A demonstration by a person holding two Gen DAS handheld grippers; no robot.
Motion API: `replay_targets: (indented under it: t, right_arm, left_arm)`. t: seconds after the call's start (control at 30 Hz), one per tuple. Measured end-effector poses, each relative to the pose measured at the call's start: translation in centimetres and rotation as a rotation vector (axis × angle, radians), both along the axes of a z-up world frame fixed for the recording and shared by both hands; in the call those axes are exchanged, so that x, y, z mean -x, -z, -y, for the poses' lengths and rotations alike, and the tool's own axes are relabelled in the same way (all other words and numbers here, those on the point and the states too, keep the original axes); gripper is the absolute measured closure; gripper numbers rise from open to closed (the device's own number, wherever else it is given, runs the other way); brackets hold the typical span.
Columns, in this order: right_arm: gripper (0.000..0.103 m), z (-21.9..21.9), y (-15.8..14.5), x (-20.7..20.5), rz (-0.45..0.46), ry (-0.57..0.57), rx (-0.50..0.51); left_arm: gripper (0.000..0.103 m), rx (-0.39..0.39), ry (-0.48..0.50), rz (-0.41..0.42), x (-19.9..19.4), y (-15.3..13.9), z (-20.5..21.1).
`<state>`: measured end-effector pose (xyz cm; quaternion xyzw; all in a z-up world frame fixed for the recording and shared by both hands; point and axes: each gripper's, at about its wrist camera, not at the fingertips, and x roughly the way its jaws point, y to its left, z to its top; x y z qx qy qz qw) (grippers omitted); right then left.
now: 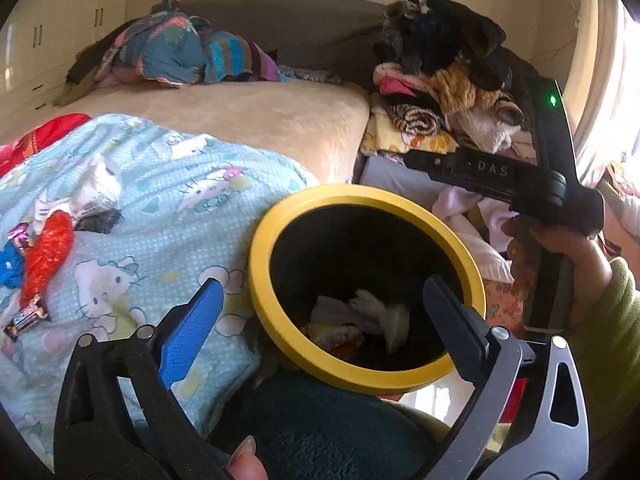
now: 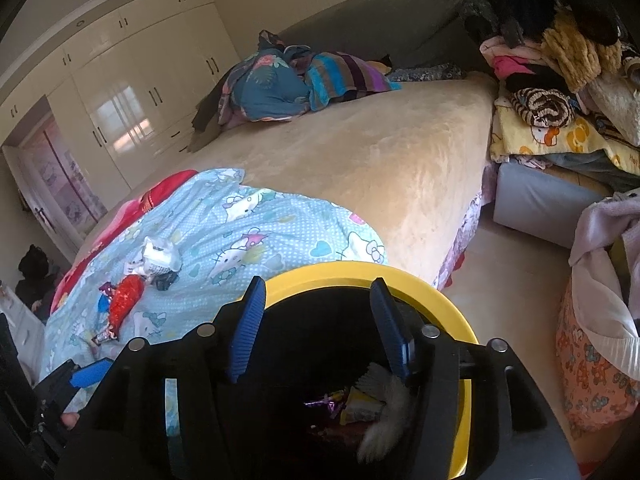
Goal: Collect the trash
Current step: 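Move both open tools back toward the blue balloon and white bag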
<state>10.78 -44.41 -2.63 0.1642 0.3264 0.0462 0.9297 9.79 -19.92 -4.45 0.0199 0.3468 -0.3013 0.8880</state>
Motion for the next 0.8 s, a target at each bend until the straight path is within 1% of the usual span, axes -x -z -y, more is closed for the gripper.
replay_targets:
  t: [0.2, 0.33, 0.53, 0.8]
  right_arm:
    - [0.048, -1.2, -0.8, 0.1, 0.026, -0.021, 0.008]
    - [0.042, -2.0, -1.3, 0.2, 0.048, -0.035, 0.008]
    - [0.037, -3.6, -1.8, 0.2, 0.071, -0.063, 0.014]
    - [0.033, -5.6, -2.4, 0.2, 0.099, -0.098, 0.021]
  left_arm:
    - [0.011, 0.032, -0.070, 0.034, 0.0, -1.2, -1.9]
    - [0.011, 0.049, -0.106, 0.052, -0.1, -1.7, -3.2]
    - [0.011, 0.071, -0.151, 0.074, 0.0, -2.5, -4.8]
    - [0.011, 0.100, -0.223, 0.112, 0.0, -3.7, -7.4]
